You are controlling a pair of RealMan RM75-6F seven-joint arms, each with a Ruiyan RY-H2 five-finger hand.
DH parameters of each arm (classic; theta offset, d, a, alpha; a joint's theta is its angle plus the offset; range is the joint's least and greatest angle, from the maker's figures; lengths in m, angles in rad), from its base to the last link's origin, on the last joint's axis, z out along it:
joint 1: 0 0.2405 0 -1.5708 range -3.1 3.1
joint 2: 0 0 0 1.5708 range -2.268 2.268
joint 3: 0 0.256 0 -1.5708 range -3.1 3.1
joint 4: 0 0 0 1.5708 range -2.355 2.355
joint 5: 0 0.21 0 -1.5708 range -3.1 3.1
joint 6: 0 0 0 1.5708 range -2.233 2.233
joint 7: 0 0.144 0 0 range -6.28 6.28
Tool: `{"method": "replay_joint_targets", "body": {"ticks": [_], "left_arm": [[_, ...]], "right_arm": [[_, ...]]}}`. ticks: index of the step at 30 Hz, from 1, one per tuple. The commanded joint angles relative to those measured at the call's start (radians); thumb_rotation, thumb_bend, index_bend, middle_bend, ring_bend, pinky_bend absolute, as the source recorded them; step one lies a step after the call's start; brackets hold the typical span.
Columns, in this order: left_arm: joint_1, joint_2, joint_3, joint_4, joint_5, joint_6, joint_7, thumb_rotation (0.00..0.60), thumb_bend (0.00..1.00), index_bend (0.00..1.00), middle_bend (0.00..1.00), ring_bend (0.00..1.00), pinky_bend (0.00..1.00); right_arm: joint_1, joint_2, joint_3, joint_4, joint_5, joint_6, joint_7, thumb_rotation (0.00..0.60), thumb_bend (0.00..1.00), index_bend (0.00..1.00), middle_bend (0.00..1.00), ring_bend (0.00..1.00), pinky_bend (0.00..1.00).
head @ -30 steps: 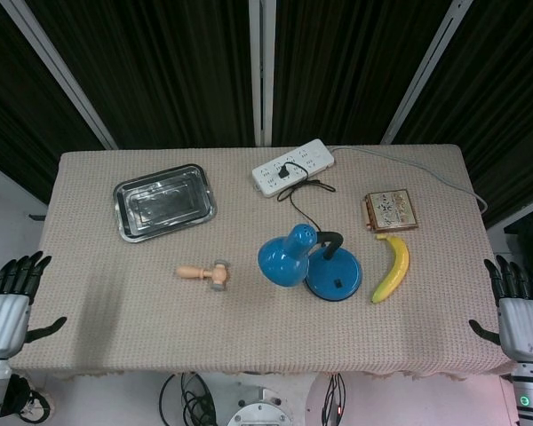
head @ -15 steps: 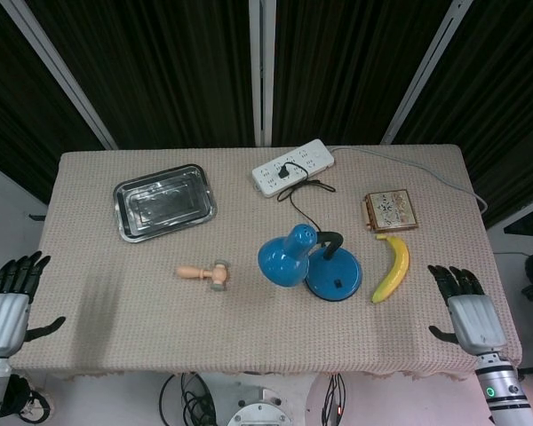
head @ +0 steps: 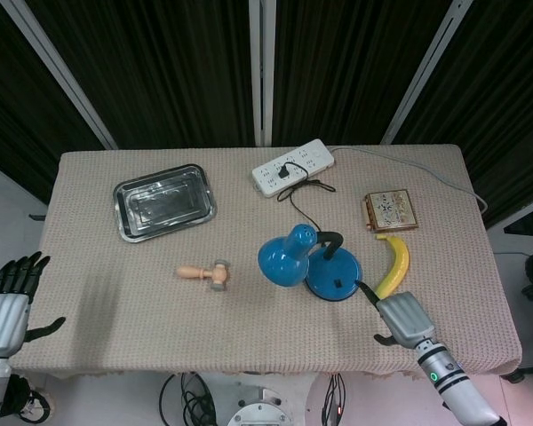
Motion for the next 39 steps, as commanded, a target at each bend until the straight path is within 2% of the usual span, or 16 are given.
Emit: {"method": "replay_joint_targets", "body": {"ticks": [1, 6, 16, 39], "left_arm": [[0.001, 0.001, -0.001, 0.001, 0.001, 0.002, -0.004, 0.600, 0.00, 0.00, 0.00, 0.00, 0.00], [0.002, 0.002, 0.000, 0.002, 0.002, 0.004, -0.007, 0.600, 0.00, 0.00, 0.00, 0.00, 0.00], [0.002, -0.001, -0.003, 0.006, -0.001, 0.007, -0.012, 0.600, 0.00, 0.00, 0.00, 0.00, 0.00], [0.003, -0.005, -0.007, 0.012, -0.015, 0.000, -0.010, 0.600, 0.00, 0.00, 0.00, 0.00, 0.00]], "right_arm": [[0.023, -0.025, 0.009, 0.008, 0.041, -0.028, -0.029, 0.600, 0.11, 0.00, 0.96, 0.85, 0.81], [0.058, -0.052, 0.019, 0.022, 0.105, -0.065, -0.057, 0.600, 0.17, 0.00, 0.96, 0.85, 0.81], [0.113, -0.068, 0.022, 0.037, 0.175, -0.104, -0.078, 0.600, 0.18, 0.00, 0.96, 0.85, 0.81], [0.144, -0.085, -0.040, 0.032, 0.223, -0.092, -0.103, 0.600, 0.18, 0.00, 0.96, 0.85, 0.81]]}}
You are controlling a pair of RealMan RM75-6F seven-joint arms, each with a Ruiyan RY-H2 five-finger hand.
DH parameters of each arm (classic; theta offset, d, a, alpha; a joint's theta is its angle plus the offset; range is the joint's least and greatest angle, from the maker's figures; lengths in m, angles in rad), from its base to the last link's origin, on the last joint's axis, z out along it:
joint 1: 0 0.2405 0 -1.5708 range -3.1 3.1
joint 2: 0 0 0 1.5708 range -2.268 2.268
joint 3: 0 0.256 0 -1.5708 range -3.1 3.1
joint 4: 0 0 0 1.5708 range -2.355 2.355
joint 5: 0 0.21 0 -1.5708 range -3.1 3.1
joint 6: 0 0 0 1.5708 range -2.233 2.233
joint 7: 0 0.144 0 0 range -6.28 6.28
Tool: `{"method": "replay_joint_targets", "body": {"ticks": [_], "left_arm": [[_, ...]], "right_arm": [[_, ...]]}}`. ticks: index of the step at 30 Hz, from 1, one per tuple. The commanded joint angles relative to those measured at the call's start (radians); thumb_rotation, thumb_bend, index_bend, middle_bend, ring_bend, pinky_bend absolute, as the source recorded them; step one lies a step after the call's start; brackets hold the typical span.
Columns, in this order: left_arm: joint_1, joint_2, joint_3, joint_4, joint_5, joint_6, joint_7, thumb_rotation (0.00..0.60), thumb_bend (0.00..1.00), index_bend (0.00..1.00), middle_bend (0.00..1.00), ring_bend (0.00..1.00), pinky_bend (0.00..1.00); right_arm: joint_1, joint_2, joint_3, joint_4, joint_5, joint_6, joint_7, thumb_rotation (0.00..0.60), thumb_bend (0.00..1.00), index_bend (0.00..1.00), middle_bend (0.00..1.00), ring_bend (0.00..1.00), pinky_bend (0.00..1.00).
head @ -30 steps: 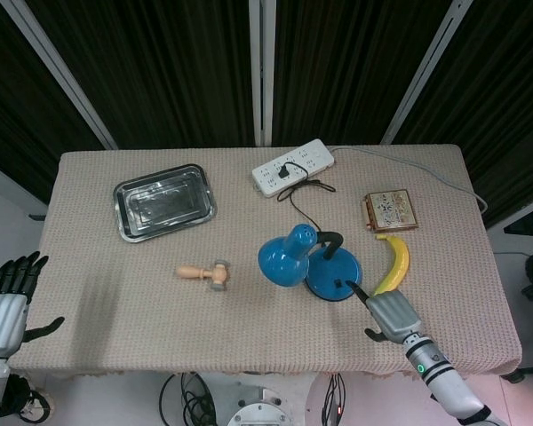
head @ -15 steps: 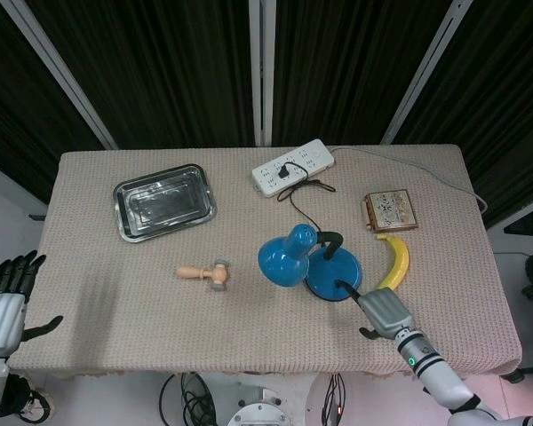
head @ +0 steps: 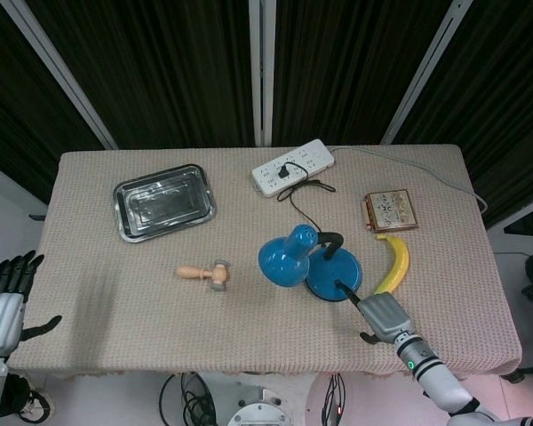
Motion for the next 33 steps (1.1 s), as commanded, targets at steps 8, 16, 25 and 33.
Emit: {"method": "replay_joint_targets", "body": {"ticks": [8, 16, 25, 33], "left_arm": [[0.000, 0.001, 0.001, -0.002, 0.002, 0.001, 0.000, 0.600, 0.00, 0.00, 0.00, 0.00, 0.00], [0.003, 0.004, -0.001, -0.003, 0.005, 0.009, -0.004, 0.600, 0.00, 0.00, 0.00, 0.00, 0.00], [0.004, 0.007, 0.000, -0.010, 0.019, 0.021, -0.003, 0.600, 0.00, 0.00, 0.00, 0.00, 0.00], [0.004, 0.006, 0.002, -0.004, 0.030, 0.027, -0.015, 0.600, 0.00, 0.00, 0.00, 0.00, 0.00]], "right_arm": [[-0.006, -0.004, -0.019, -0.002, -0.014, 0.023, 0.019, 0.600, 0.18, 0.00, 0.96, 0.85, 0.81], [-0.109, 0.062, -0.017, -0.043, -0.210, 0.285, 0.059, 0.600, 0.18, 0.00, 0.95, 0.85, 0.81], [-0.316, 0.056, -0.002, 0.133, -0.319, 0.654, 0.169, 0.600, 0.01, 0.00, 0.00, 0.00, 0.02], [-0.404, 0.104, 0.014, 0.190, -0.254, 0.684, 0.306, 0.600, 0.00, 0.00, 0.00, 0.00, 0.00]]}}
